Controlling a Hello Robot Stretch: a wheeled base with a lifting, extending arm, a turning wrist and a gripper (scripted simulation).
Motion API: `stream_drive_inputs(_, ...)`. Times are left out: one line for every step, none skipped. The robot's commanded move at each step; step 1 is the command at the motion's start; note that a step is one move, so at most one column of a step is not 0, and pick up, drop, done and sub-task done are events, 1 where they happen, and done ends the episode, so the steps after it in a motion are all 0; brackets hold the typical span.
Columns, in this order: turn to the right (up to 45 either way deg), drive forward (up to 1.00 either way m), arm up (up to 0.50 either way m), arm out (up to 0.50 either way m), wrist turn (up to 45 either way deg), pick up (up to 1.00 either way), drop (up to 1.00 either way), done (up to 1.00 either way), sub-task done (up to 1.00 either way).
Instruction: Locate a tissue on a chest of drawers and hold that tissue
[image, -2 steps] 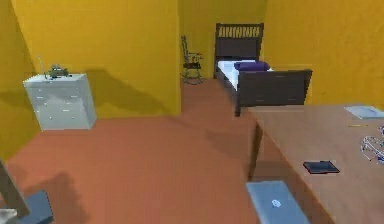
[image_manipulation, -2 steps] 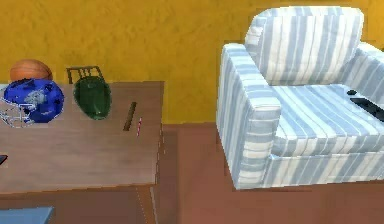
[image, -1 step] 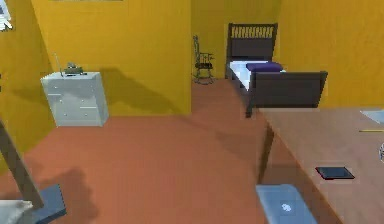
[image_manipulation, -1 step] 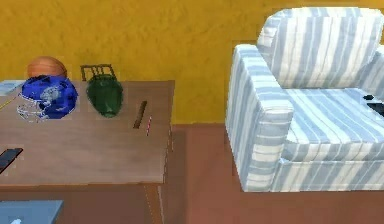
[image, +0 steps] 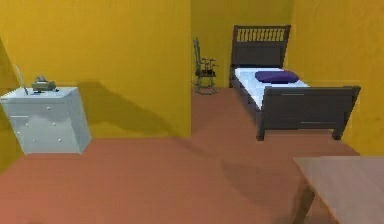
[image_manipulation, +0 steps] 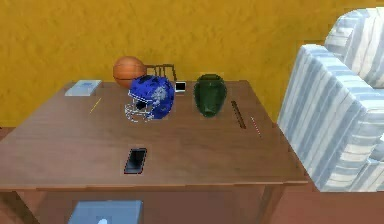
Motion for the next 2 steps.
stream_drive_inputs(-21.0,0.00,0.00,0.00,0.0,0.00,0.00,0.00,0.00)
stream_drive_inputs(0.0,1.00,0.00,0.00,0.0,0.00,0.00,0.00,0.00)
